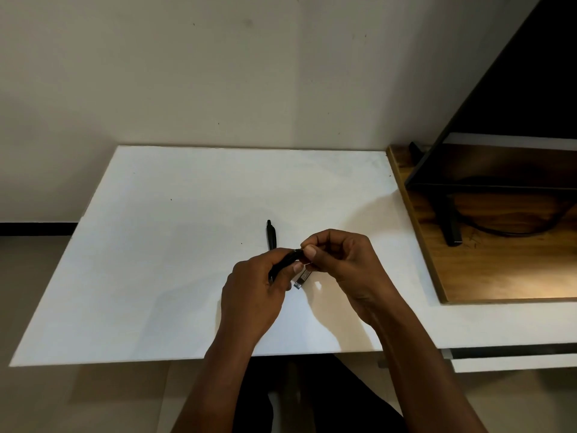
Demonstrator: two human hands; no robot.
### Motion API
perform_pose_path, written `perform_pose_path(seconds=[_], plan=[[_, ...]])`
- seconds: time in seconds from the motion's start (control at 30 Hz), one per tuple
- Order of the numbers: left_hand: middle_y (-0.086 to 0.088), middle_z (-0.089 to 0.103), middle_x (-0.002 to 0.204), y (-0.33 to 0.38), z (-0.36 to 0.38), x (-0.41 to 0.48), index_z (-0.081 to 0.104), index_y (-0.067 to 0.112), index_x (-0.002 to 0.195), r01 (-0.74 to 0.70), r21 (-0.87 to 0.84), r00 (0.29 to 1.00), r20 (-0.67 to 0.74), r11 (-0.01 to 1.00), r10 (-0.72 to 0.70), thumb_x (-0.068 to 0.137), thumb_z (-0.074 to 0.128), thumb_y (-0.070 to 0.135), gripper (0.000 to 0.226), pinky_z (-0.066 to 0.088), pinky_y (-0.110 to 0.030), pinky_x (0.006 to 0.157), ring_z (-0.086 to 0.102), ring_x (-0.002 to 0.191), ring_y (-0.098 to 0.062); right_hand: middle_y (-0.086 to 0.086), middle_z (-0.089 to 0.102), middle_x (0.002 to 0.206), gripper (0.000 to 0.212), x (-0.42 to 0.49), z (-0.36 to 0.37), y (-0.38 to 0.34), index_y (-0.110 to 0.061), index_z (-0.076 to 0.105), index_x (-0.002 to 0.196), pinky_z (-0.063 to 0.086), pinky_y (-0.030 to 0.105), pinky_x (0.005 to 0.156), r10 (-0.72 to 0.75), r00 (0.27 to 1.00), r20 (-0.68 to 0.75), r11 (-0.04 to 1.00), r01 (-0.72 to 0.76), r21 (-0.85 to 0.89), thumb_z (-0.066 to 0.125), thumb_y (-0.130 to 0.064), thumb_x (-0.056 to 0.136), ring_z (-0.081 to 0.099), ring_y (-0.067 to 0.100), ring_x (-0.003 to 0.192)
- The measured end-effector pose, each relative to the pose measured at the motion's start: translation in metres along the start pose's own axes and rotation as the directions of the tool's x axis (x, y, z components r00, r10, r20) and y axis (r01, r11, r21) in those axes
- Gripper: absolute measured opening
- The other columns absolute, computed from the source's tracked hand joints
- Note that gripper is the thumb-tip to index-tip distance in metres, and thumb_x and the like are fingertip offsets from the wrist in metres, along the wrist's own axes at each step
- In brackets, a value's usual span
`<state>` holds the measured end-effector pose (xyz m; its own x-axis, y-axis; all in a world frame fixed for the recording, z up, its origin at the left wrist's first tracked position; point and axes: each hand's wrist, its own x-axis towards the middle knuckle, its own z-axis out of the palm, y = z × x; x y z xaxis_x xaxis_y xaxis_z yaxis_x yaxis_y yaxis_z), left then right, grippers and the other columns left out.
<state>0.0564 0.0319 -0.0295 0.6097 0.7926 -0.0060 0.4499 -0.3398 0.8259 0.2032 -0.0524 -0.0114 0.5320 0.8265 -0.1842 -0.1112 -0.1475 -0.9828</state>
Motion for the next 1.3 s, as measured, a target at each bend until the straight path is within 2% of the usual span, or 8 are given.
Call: perform_pose_path(seconds=[0.33, 0.47, 0.6, 0.8, 0.93, 1.13, 1.23, 1.3], plan=[[0.014, 0.071, 0.064, 0.000, 0.001, 0.000, 0.070, 0.049, 0.102, 0.027, -0.121, 0.999, 0.038, 0.992, -0.023, 0.091, 0.062, 0.048, 0.013, 0.061, -0.041, 0.068, 0.070, 0.058, -0.007, 0.021, 0.078, 0.094, 0.030, -0.003, -0.010, -0.009, -0.009, 0.076, 0.108, 0.060, 0.040, 0.087, 0.124, 0.992, 0.019, 0.971, -0.125, 0.205, 0.080, -0.014, 0.079, 0.076, 0.030, 0.090], [0.012, 0.072, 0.065, -0.004, 0.002, 0.001, 0.070, 0.050, 0.103, 0.089, -0.185, 0.996, 0.032, 0.979, -0.085, 0.091, 0.065, 0.044, 0.015, 0.061, -0.042, 0.069, 0.069, 0.056, -0.007, 0.007, 0.079, 0.090, 0.014, -0.003, -0.033, -0.013, -0.015, 0.077, 0.100, 0.059, 0.028, 0.070, 0.114, 0.936, -0.333, 0.972, -0.035, 0.234, 0.075, -0.011, 0.086, 0.076, 0.021, 0.080], [0.011, 0.071, 0.064, -0.004, 0.001, 0.001, 0.071, 0.044, 0.107, 0.099, -0.197, 0.995, 0.016, 0.975, -0.098, 0.090, 0.065, 0.045, 0.018, 0.060, -0.041, 0.070, 0.068, 0.057, -0.008, 0.007, 0.077, 0.091, 0.011, -0.004, -0.057, -0.001, -0.020, 0.075, 0.091, 0.054, 0.028, 0.064, 0.056, 0.826, -0.560, 0.986, -0.133, -0.097, 0.072, -0.010, 0.089, 0.072, 0.021, 0.077], [0.010, 0.071, 0.065, -0.002, 0.003, 0.000, 0.071, 0.043, 0.108, 0.076, -0.177, 0.997, 0.004, 0.981, -0.077, 0.096, 0.058, 0.043, 0.018, 0.059, -0.042, 0.069, 0.065, 0.056, -0.004, -0.006, 0.075, 0.087, 0.021, -0.001, -0.053, 0.009, -0.022, 0.076, 0.106, 0.054, 0.020, 0.070, -0.087, 0.934, -0.348, 0.800, -0.142, -0.583, 0.078, -0.024, 0.085, 0.069, 0.004, 0.076], [0.011, 0.072, 0.067, -0.003, 0.003, -0.001, 0.067, 0.048, 0.105, 0.053, -0.174, 0.999, 0.009, 0.983, -0.053, 0.096, 0.059, 0.041, 0.015, 0.060, -0.041, 0.069, 0.068, 0.060, -0.001, -0.005, 0.075, 0.089, 0.019, 0.001, -0.036, 0.012, -0.022, 0.077, 0.105, 0.044, 0.012, 0.067, -0.175, 0.943, -0.283, 0.716, -0.075, -0.694, 0.077, -0.023, 0.086, 0.064, 0.005, 0.074], [0.017, 0.073, 0.070, -0.005, 0.002, -0.001, 0.065, 0.056, 0.097, 0.024, -0.165, 1.000, 0.012, 0.986, -0.023, 0.094, 0.061, 0.043, 0.014, 0.061, -0.042, 0.070, 0.071, 0.066, -0.001, 0.000, 0.077, 0.091, 0.008, 0.004, -0.027, 0.016, -0.016, 0.078, 0.095, 0.048, 0.023, 0.073, -0.247, 0.933, -0.261, 0.621, -0.054, -0.782, 0.072, -0.015, 0.090, 0.067, 0.014, 0.081], [0.020, 0.073, 0.070, -0.005, 0.003, 0.000, 0.064, 0.058, 0.096, 0.018, -0.149, 1.000, 0.002, 0.989, -0.018, 0.093, 0.061, 0.046, 0.013, 0.061, -0.040, 0.069, 0.071, 0.068, 0.000, -0.004, 0.077, 0.087, 0.007, 0.005, -0.024, 0.012, -0.016, 0.078, 0.094, 0.048, 0.013, 0.069, -0.261, 0.908, -0.328, 0.742, -0.028, -0.669, 0.073, -0.014, 0.090, 0.067, 0.008, 0.077], [0.021, 0.073, 0.070, -0.005, 0.003, 0.002, 0.063, 0.060, 0.095, 0.014, -0.135, 1.000, -0.006, 0.991, -0.015, 0.093, 0.061, 0.047, 0.013, 0.061, -0.039, 0.069, 0.071, 0.068, 0.000, -0.006, 0.078, 0.085, 0.012, 0.007, -0.021, 0.008, -0.018, 0.079, 0.097, 0.054, 0.014, 0.068, -0.151, 0.931, -0.333, 0.924, 0.013, -0.383, 0.073, -0.012, 0.090, 0.072, 0.010, 0.078]])
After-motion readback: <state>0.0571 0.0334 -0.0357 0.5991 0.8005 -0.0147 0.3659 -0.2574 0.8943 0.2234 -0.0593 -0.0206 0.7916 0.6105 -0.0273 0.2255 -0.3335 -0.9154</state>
